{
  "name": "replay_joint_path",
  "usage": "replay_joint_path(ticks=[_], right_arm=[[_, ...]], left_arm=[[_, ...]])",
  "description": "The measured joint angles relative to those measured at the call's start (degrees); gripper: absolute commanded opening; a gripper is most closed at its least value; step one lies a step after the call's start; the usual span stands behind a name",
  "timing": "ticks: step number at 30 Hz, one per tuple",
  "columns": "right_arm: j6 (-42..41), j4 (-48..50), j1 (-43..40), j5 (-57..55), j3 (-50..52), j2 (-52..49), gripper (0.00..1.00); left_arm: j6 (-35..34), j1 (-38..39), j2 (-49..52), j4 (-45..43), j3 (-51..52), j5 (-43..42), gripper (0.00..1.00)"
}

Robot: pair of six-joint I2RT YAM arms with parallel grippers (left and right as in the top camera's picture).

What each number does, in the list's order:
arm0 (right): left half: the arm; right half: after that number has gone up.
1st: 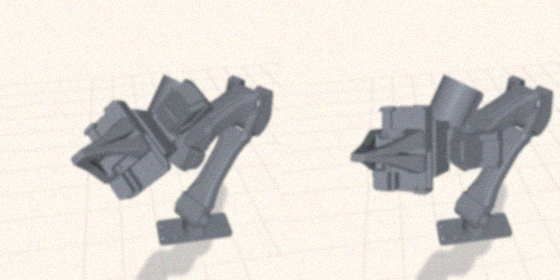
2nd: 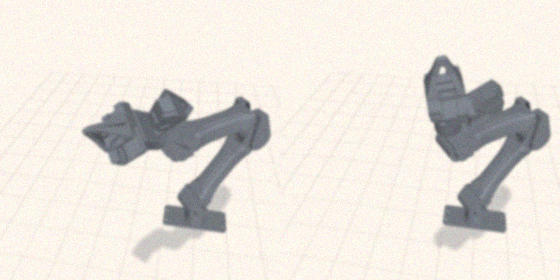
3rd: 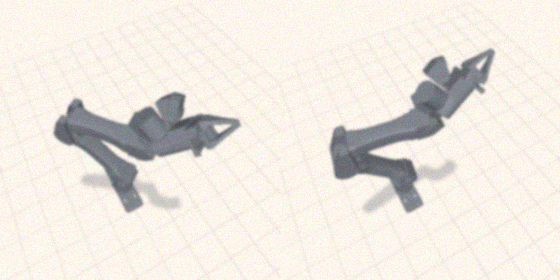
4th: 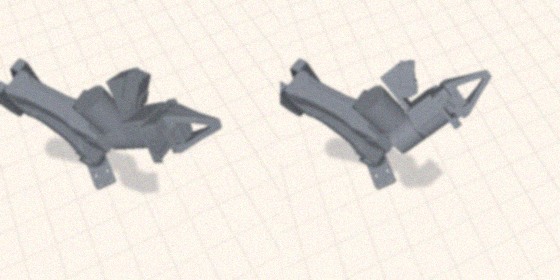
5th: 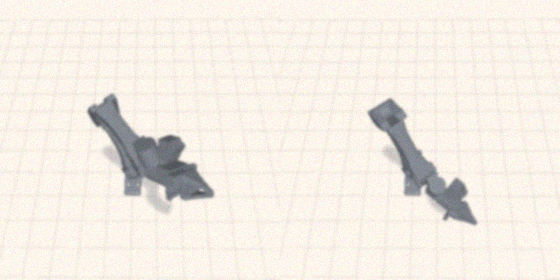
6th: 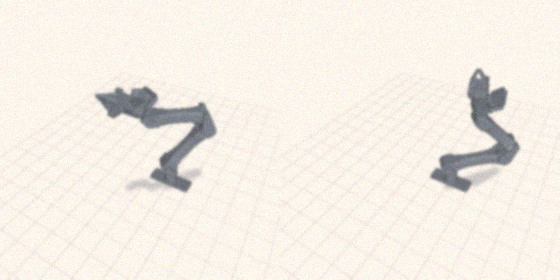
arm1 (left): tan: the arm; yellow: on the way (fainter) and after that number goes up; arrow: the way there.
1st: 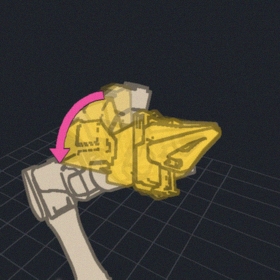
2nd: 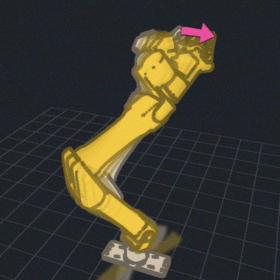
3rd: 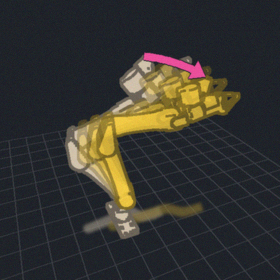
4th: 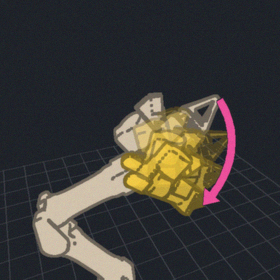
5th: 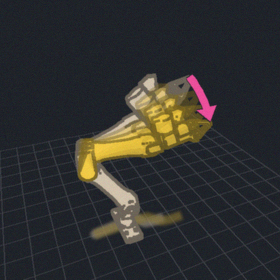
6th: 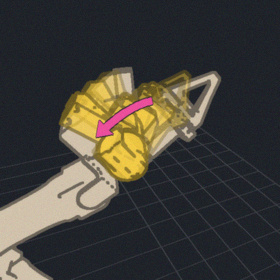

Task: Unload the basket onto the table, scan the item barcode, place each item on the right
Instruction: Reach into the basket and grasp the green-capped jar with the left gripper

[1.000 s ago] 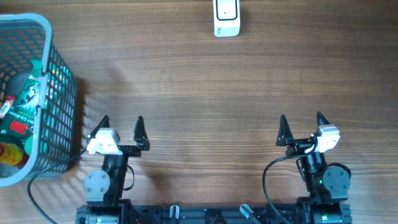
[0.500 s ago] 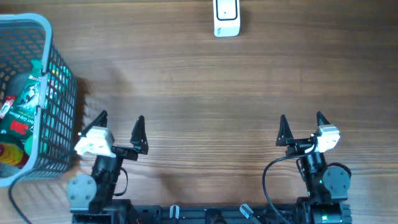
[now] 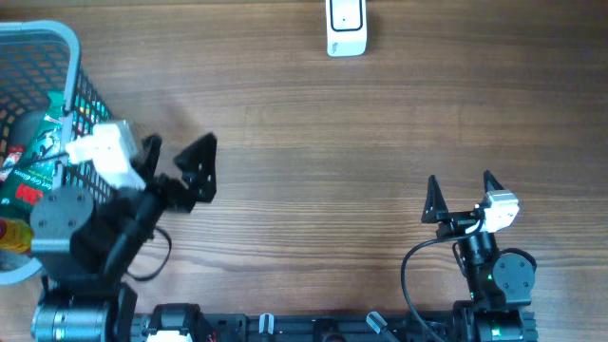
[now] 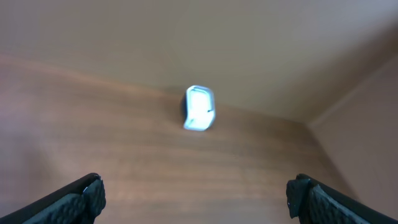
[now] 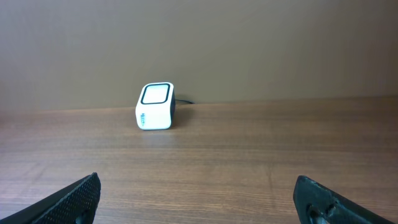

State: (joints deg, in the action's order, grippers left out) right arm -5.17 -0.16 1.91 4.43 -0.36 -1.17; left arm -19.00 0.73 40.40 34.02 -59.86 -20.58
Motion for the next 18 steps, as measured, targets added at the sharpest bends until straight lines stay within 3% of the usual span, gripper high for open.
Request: replay_joint_path(ticks=[3, 6, 12, 15, 18], right_arm=[[0.0, 0.0, 0.0, -0.02, 0.0, -0.02, 1.0], [0.0, 0.0, 0.0, 0.0, 0.0, 0.0, 1.0], [0.0, 0.0, 0.0, 0.0, 0.0, -0.02, 1.0], [0.0, 0.0, 0.0, -0.02, 0.0, -0.07, 1.0], [0.0, 0.0, 0.0, 0.0, 0.0, -0.09, 1.0]], left_arm=[[-2.75, 0.0, 2.54, -4.57, -0.46, -3.41, 1.0], [-4.2, -0.07, 5.18, -2.91, -3.45, -3.85, 1.0], [-6.86, -5.99, 17.33, 14.12, -22.77, 8.63, 1.0], [-10.25, -13.88, 26.36, 22.95, -35.12, 14.45, 1.0], [-15.74, -23.02, 32.15, 30.27, -41.18, 16.37, 1.0]])
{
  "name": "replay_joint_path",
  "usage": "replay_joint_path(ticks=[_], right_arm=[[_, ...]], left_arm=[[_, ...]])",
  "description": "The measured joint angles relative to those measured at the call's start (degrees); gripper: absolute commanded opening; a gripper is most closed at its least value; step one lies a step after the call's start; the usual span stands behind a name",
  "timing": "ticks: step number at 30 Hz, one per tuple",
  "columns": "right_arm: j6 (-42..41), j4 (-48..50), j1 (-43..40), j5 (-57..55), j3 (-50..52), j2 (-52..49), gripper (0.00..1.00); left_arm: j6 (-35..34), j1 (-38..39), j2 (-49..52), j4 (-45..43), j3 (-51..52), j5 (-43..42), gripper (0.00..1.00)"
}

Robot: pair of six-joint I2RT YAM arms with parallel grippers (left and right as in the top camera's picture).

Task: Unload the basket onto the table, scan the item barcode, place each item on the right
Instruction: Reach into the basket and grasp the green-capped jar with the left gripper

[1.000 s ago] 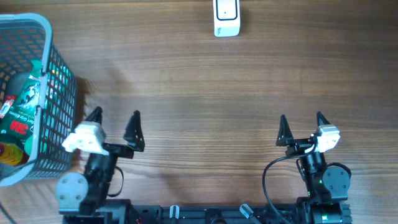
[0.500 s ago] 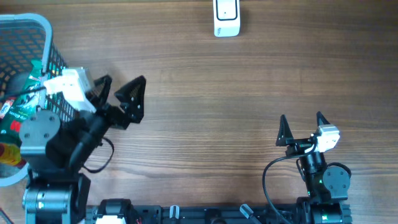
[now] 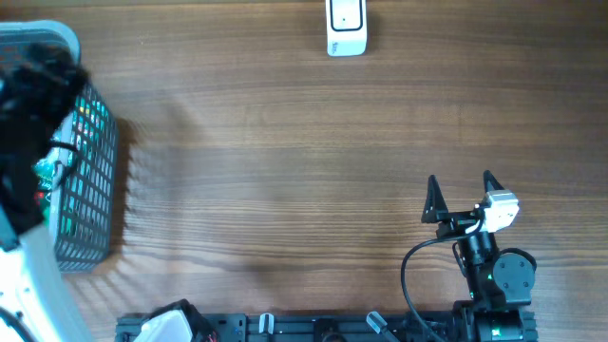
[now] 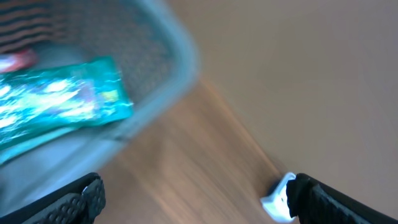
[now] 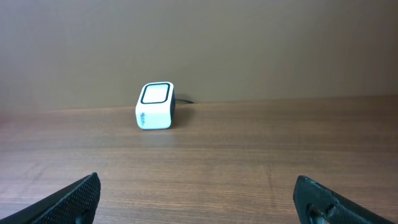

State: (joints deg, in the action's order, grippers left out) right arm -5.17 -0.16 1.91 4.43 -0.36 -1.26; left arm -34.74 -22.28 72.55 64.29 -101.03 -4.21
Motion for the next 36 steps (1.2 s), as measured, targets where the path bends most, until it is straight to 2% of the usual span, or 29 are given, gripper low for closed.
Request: replay_joint_path(ticks=[4, 9, 13, 21, 31, 36], right_arm=[[0.0, 0.0, 0.0, 0.0, 0.0, -0.02, 1.0], [0.0, 0.0, 0.0, 0.0, 0.0, -0.02, 1.0], [-0.02, 0.0, 0.0, 0.0, 0.0, -0.02, 1.0], [0.0, 0.0, 0.0, 0.0, 0.0, -0.02, 1.0], [0.0, 0.0, 0.0, 0.0, 0.0, -0.02, 1.0], [0.0, 0.0, 0.0, 0.0, 0.0, -0.02, 1.0]], left_arm=[[-6.84, -12.2, 4.66, 10.84, -0.85, 1.53, 1.0], [-11.37, -19.21, 9.4, 19.26, -0.02, 3.13, 1.0], [-15.82, -20.24, 9.86, 17.9, 6.47, 5.11, 1.0], [-18.73, -20.59, 10.45, 4.61, 25.92, 9.4, 1.0], [-19.04, -20.59, 10.67, 3.26, 27.08, 11.28, 1.0], [-19.04, -20.59, 14.91, 3.15, 27.08, 11.69, 1.0]])
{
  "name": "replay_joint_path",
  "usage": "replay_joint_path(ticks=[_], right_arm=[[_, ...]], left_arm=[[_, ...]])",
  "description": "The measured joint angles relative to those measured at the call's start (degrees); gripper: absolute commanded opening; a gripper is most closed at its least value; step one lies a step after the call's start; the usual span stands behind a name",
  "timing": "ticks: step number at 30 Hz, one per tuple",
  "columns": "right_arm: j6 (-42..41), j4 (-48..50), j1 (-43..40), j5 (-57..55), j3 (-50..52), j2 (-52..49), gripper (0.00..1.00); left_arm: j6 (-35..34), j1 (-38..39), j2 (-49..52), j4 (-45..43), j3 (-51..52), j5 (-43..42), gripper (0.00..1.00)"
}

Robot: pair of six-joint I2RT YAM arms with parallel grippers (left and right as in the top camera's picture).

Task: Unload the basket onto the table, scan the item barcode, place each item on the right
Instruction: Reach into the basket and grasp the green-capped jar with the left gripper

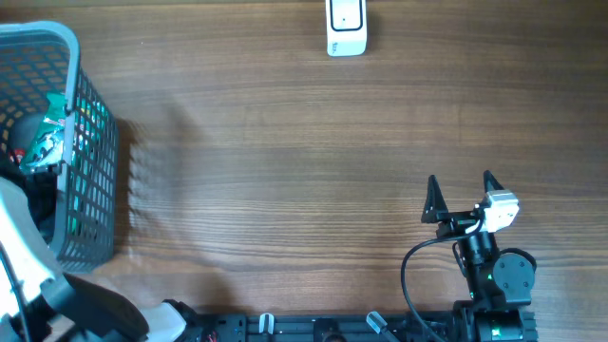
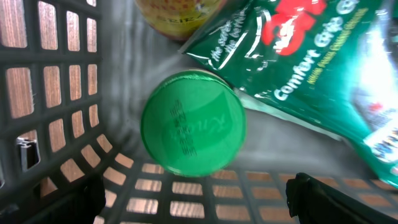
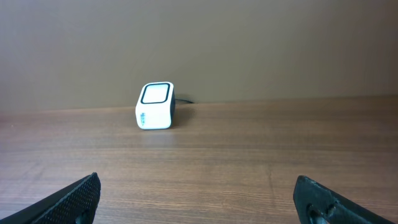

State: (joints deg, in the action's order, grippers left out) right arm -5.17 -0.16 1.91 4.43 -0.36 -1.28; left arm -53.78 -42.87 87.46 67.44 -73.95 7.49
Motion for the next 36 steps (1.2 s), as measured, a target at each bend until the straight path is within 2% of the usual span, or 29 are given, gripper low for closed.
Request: replay_joint_path(ticks=[11, 20, 28, 36], right_arm=[[0.0, 0.0, 0.0, 0.0, 0.0, 0.0, 1.0], [0.0, 0.0, 0.0, 0.0, 0.0, 0.0, 1.0], [0.0, 0.0, 0.0, 0.0, 0.0, 0.0, 1.0], [0.0, 0.0, 0.0, 0.0, 0.0, 0.0, 1.0]], left_arm=[[0.02, 0.0, 3.3, 1.7, 1.11, 0.02, 1.0], [0.07, 0.0, 3.41, -4.13, 7.96, 0.44, 1.0], [0.04, 0.0, 3.41, -5.03, 8.61, 3.1, 1.0], [0.02, 0.0, 4.66, -9.97, 8.94, 4.85, 1.0]])
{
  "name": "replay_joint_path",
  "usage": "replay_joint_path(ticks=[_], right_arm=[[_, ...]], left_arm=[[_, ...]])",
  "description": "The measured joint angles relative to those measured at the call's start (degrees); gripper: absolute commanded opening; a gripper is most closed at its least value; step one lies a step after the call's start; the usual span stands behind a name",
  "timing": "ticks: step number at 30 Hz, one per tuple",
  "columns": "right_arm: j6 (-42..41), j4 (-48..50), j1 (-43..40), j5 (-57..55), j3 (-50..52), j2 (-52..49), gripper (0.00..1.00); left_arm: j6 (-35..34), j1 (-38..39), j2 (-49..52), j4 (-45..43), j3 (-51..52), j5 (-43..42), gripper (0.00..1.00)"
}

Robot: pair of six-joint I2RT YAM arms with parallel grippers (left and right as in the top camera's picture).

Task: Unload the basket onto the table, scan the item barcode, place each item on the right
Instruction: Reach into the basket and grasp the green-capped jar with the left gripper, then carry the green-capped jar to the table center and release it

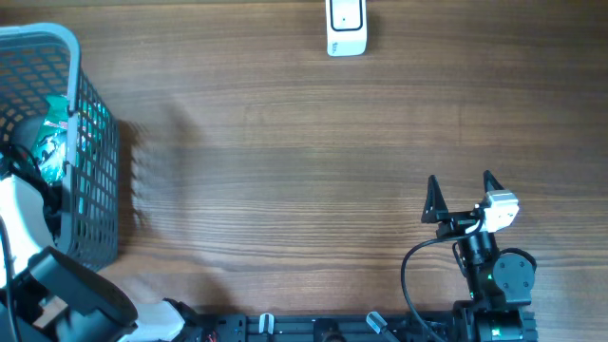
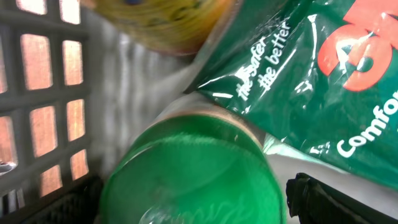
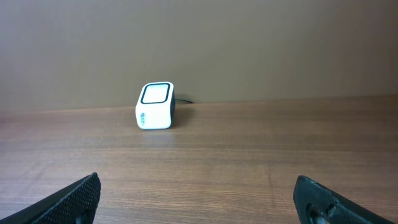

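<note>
My left gripper (image 2: 196,200) is down inside the grey basket (image 1: 99,152), open, with one finger on each side of a green-lidded jar (image 2: 193,168) that fills the space between them. A green snack bag (image 2: 323,74) lies against the jar, and a yellow-lidded container (image 2: 165,18) sits beyond it. In the overhead view only the white left arm and the green snack bag (image 1: 52,142) show in the basket. The white barcode scanner (image 1: 346,27) stands at the far edge of the table. My right gripper (image 1: 462,195) rests open near the front right, facing the barcode scanner (image 3: 155,106).
The basket wall (image 2: 43,81) closes in on the left of the left gripper. Bare wooden table (image 1: 313,180) lies between the basket, the scanner and the right arm.
The left gripper has come lower in the basket: the green lid, seen whole below it before, now fills the gap between the open fingers. The right arm has not moved.
The left gripper first hung open over the table beside the basket, facing the scanner. Then it was at the basket's rim, then above the green-lidded jar inside, and now it straddles that jar. The right gripper stayed open and still.
</note>
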State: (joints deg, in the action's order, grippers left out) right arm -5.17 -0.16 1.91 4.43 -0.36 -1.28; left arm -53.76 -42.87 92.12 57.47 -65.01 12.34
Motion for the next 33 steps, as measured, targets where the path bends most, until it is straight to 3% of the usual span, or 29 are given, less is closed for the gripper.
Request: replay_joint_path(ticks=[4, 12, 16, 25, 29, 33], right_arm=[[0.0, 0.0, 0.0, 0.0, 0.0, 0.0, 1.0], [0.0, 0.0, 0.0, 0.0, 0.0, 0.0, 1.0], [0.0, 0.0, 0.0, 0.0, 0.0, 0.0, 1.0], [0.0, 0.0, 0.0, 0.0, 0.0, 0.0, 1.0], [0.0, 0.0, 0.0, 0.0, 0.0, 0.0, 1.0], [0.0, 0.0, 0.0, 0.0, 0.0, 0.0, 1.0]], left_arm=[[0.02, 0.0, 3.8, -2.01, 0.04, 0.09, 0.97], [1.73, 0.0, 4.48, -0.31, -0.11, 0.26, 0.43], [3.28, 0.0, 2.23, 4.74, -4.33, 0.26, 0.44], [3.58, 0.0, -9.38, 15.65, -26.08, -2.32, 0.48], [4.81, 1.25, -16.22, 12.9, -32.0, -14.73, 0.48], [6.03, 11.04, -21.49, 10.43, -32.81, -24.83, 0.48]])
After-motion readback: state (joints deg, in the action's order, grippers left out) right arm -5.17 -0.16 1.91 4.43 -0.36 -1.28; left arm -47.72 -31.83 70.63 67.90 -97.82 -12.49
